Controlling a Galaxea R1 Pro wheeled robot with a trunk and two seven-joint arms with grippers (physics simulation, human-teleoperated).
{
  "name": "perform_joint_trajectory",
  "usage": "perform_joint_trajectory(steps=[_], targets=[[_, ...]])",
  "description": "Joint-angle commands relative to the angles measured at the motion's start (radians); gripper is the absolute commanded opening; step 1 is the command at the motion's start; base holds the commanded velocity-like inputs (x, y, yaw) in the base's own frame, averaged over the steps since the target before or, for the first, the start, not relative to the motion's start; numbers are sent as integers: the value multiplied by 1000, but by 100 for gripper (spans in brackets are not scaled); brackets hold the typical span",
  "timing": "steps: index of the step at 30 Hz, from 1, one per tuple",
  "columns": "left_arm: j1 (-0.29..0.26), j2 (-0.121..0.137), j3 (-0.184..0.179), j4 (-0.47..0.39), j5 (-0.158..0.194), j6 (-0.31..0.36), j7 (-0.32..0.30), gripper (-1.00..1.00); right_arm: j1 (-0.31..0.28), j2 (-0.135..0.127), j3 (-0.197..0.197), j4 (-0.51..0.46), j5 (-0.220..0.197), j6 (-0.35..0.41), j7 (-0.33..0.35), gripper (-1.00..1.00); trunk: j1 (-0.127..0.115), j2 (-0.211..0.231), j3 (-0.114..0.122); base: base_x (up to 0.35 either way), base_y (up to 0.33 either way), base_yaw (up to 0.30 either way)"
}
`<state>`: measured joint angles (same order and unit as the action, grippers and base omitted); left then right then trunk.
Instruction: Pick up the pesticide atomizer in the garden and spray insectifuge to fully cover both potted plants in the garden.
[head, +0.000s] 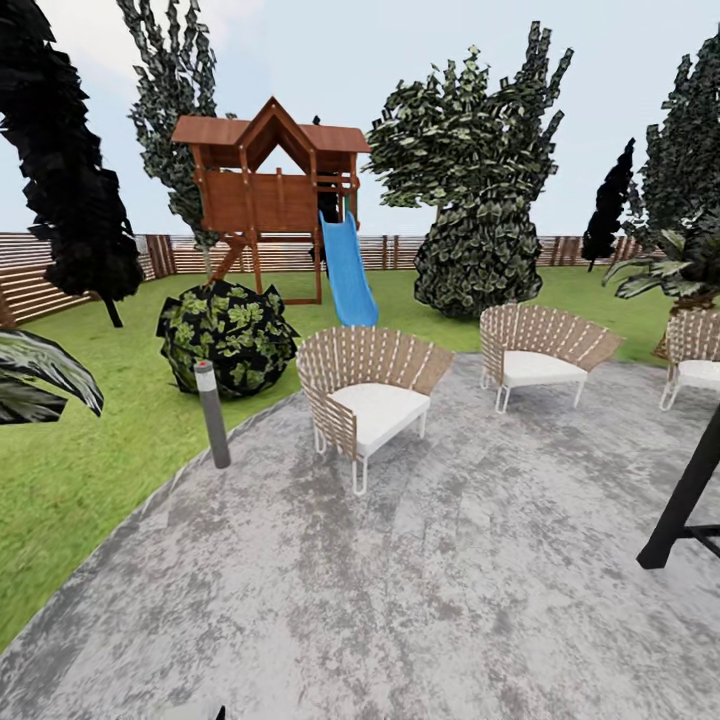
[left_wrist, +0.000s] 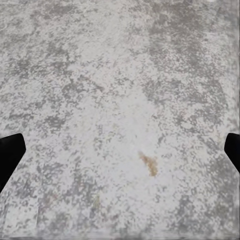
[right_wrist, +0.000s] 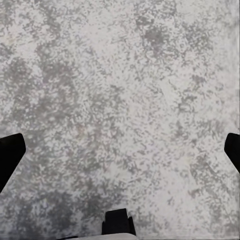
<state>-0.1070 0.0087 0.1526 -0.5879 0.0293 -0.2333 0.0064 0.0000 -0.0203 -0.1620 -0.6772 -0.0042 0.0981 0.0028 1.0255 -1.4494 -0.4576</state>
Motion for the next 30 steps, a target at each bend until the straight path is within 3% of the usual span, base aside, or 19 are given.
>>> perform_joint_trajectory(steps=[1,18,25,30], targets=[[0,0,-1,0,3,-3,1,100,0,0,-1,-2,0,6,0,100,0,-1,-1,-167,0,-275],[0,0,-1,0,2,-3,1,100,0,0,-2,-3,0,6,0,100,0,-1,-1,-20,0,-275],[0,0,-1,0,2,-3,1,100,0,-1,-2,-4,0,6,-1,100,26,-50,-23,0,0,-266],[0,-1,-1,0,2,-3,1,100,0,-1,-3,-2,-1,6,-1,100,46,-85,-39,0,0,-68]])
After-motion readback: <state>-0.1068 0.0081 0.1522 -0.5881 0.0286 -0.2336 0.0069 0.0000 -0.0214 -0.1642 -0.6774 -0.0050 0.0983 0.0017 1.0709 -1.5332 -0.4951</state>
